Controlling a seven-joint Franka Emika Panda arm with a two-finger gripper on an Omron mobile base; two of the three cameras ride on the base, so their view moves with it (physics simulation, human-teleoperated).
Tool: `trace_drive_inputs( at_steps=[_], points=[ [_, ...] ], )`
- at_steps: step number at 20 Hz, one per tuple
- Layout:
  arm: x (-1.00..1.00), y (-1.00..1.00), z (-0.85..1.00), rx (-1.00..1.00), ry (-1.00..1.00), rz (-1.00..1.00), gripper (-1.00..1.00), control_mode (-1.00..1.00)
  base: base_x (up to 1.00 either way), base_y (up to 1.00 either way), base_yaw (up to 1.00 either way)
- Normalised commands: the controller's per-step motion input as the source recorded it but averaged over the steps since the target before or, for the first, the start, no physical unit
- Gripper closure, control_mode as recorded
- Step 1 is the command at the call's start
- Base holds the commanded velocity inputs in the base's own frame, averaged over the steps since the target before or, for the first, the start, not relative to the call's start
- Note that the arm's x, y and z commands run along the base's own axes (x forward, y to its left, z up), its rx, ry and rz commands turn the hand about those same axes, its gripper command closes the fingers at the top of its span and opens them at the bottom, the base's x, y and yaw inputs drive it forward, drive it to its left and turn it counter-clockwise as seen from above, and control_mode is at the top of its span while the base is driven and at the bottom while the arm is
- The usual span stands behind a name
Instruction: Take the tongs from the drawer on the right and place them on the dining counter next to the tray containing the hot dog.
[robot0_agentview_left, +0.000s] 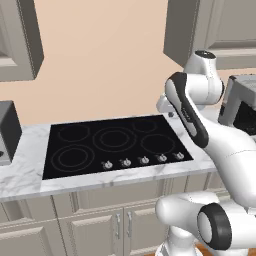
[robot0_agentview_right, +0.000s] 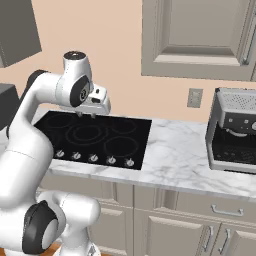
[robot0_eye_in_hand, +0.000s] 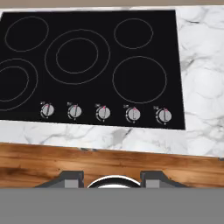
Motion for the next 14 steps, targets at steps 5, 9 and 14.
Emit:
trace_drive_inputs(
  at_steps=[5,9,14],
  points=[
    [-0.23,-0.39,-0.04,0.04,0.0,-0.06,-1.0,-1.0,0.0,0.0,0.0],
    [-0.5,-1.0,-0.65,0.1,-0.03,-0.13,-1.0,-1.0,0.0,0.0,0.0],
    [-0.51,-1.0,-0.79,0.15,-0.08,-0.05,-1.0,-1.0,0.0,0.0,0.0]
  ],
)
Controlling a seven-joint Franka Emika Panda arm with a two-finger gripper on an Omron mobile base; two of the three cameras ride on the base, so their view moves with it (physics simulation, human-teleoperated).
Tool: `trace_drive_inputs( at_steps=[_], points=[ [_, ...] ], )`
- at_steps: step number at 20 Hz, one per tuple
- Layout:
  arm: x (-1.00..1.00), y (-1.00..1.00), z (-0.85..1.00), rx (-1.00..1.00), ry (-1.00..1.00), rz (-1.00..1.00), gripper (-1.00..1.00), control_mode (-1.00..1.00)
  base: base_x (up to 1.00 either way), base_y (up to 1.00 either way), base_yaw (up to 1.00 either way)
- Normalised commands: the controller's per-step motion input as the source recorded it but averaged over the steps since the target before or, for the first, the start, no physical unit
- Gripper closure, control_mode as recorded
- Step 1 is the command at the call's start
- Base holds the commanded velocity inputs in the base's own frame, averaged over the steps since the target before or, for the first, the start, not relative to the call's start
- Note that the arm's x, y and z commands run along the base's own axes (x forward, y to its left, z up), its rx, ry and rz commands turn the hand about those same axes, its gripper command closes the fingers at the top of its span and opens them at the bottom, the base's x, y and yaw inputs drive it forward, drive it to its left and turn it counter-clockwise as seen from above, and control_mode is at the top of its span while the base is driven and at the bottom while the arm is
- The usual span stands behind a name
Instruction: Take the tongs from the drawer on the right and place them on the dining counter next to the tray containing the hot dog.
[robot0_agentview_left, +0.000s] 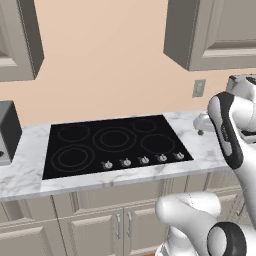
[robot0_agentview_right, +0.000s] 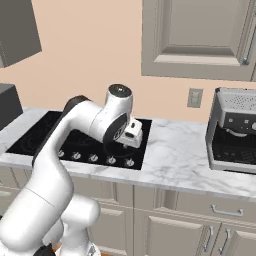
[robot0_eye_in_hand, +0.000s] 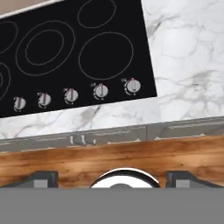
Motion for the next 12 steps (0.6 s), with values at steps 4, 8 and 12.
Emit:
trace_drive_inputs(
  at_steps=[4,8,12],
  points=[
    [-0.48,-1.0,-0.69,0.14,-0.15,-0.18,-1.0,-1.0,0.0,0.0,0.0],
    [-0.11,-1.0,-0.61,0.18,-0.1,-0.27,-1.0,-1.0,0.0,0.0,0.0],
    [0.0,-1.0,-0.72,0.18,-0.06,-0.29,-1.0,-1.0,0.0,0.0,0.0]
  ],
)
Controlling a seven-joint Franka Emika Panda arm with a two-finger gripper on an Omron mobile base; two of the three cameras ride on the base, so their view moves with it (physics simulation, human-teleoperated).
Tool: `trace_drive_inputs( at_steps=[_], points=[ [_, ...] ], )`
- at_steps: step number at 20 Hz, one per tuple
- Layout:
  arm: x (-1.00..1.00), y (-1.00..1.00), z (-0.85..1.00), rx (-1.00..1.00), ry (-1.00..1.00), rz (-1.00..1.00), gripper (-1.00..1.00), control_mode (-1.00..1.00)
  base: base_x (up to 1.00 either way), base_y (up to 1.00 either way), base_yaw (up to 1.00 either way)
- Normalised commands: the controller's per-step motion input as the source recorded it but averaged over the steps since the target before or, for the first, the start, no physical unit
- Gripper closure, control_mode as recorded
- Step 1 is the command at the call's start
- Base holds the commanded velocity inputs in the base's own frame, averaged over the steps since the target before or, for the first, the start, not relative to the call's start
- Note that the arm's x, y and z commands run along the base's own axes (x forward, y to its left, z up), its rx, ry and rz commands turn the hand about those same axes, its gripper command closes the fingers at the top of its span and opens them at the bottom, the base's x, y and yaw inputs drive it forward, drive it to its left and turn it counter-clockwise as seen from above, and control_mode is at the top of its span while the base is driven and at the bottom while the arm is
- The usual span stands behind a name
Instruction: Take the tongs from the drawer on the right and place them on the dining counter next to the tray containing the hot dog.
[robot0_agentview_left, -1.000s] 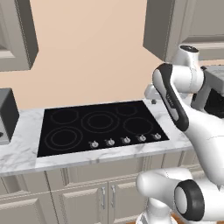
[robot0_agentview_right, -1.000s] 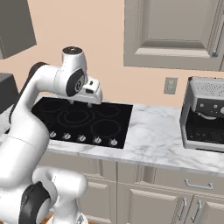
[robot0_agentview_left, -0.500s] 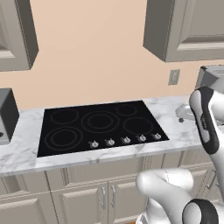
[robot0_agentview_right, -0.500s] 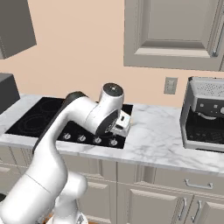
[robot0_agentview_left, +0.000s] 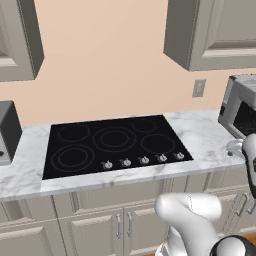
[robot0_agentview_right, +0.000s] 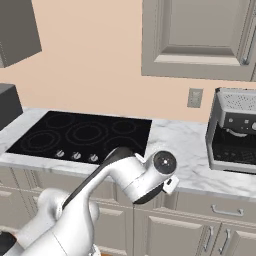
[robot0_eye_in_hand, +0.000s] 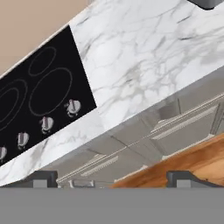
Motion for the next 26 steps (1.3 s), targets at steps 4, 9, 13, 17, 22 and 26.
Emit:
trace_drive_inputs(
  at_steps=[4,9,13,17,22,26],
  points=[
    [0.0,-1.0,-0.64,0.23,0.0,-0.3,-1.0,-1.0,0.0,0.0,0.0],
    [0.0,-1.0,-0.45,0.25,0.0,-0.25,-1.0,-1.0,0.0,0.0,0.0],
    [0.0,-1.0,-0.31,0.26,0.0,-0.21,-1.0,-1.0,0.0,0.0,0.0],
    [-0.01,-0.8,-0.23,0.22,-0.03,-0.12,-1.0,-1.0,0.0,0.0,0.0],
    [0.0,-0.73,-0.07,0.23,-0.04,-0.1,-1.0,-1.0,0.0,0.0,0.0],
    [0.0,-0.7,-0.15,0.19,-0.01,-0.1,-1.0,-1.0,0.0,0.0,0.0]
  ],
)
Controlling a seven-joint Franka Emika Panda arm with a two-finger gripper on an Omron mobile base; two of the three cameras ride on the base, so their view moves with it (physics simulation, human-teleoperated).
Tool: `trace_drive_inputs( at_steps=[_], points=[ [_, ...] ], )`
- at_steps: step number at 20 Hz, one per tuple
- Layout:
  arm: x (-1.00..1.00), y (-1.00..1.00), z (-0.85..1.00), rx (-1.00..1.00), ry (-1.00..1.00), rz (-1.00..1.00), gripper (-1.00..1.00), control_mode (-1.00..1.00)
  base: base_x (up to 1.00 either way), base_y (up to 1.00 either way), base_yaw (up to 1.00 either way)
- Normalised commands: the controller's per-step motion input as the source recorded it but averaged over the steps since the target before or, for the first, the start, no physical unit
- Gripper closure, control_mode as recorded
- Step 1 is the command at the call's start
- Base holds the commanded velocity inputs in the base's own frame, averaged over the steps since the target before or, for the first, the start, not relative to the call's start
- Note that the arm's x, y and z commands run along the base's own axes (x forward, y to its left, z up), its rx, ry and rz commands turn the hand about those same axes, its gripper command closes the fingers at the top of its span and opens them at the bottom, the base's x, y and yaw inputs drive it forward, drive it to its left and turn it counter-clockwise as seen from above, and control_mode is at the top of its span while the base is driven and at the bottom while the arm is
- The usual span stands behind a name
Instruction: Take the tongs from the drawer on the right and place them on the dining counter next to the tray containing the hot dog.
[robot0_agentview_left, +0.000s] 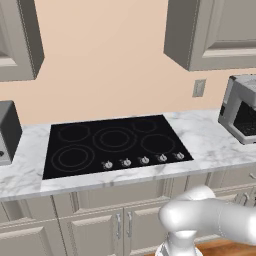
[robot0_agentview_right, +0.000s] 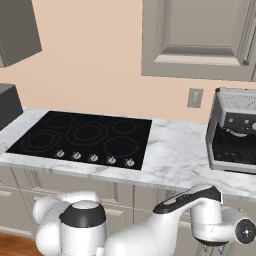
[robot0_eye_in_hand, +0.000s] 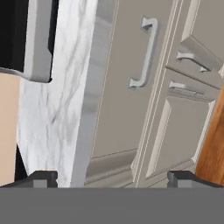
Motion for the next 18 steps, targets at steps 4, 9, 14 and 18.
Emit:
trace_drive_inputs(
  at_steps=[4,9,14,18],
  points=[
    [0.0,-0.31,-0.38,0.05,-0.05,-0.07,-1.0,-1.0,0.0,0.0,0.0],
    [0.0,0.0,-0.38,0.04,-0.08,-0.01,-1.0,-1.0,0.0,0.0,0.0],
    [0.0,0.0,-0.37,0.1,-0.03,-0.02,-1.0,-1.0,0.0,0.0,0.0],
    [0.12,0.0,-0.29,0.11,-0.03,-0.07,-1.0,-1.0,0.0,0.0,0.0]
  ],
)
